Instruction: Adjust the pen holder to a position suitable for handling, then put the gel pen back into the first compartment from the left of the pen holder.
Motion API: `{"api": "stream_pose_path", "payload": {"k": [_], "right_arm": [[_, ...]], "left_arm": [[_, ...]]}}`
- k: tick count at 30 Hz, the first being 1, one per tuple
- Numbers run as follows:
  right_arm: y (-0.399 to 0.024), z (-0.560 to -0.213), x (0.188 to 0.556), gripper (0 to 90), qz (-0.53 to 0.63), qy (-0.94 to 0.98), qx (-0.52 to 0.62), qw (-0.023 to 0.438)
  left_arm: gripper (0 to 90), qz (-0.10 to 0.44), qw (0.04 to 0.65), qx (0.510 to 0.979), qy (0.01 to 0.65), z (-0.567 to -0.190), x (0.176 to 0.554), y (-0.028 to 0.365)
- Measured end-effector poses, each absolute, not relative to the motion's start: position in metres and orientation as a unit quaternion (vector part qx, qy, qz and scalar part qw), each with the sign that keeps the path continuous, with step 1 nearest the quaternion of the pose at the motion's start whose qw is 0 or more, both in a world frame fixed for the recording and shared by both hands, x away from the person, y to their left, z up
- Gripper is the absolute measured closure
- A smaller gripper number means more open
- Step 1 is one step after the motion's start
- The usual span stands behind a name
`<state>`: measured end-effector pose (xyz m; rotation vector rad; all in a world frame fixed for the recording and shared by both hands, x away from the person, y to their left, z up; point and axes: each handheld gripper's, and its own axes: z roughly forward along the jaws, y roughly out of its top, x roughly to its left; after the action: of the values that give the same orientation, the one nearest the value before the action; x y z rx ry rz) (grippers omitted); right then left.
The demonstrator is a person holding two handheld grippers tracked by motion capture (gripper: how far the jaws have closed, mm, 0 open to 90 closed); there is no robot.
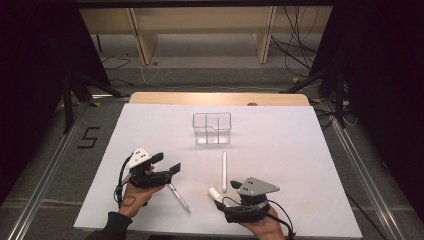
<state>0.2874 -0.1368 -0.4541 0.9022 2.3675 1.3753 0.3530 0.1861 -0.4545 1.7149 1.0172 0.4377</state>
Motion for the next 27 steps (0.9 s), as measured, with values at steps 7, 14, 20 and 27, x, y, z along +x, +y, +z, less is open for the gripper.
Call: {"api": "stream_pose_path", "payload": {"k": [7,14,20,27], "right_arm": [[-0.127,-0.455,0.289,22.8,0.466,0.822,0.303,0.126],[-0.117,-0.455,0.291,25.4,0.459,0.829,0.295,0.123],[-0.103,-0.456,0.291,25.6,0.446,0.839,0.285,0.125],[-0.081,-0.461,0.293,27.1,0.440,0.846,0.278,0.115]], "left_arm": [[19.0,0.185,0.520,0.715,0.429,-0.457,0.348,0.188],[18.7,0.188,0.520,0.716,0.427,-0.458,0.345,0.189],[18.5,0.191,0.520,0.713,0.430,-0.460,0.341,0.191],[18.5,0.190,0.520,0.712,0.432,-0.462,0.339,0.192]]}}
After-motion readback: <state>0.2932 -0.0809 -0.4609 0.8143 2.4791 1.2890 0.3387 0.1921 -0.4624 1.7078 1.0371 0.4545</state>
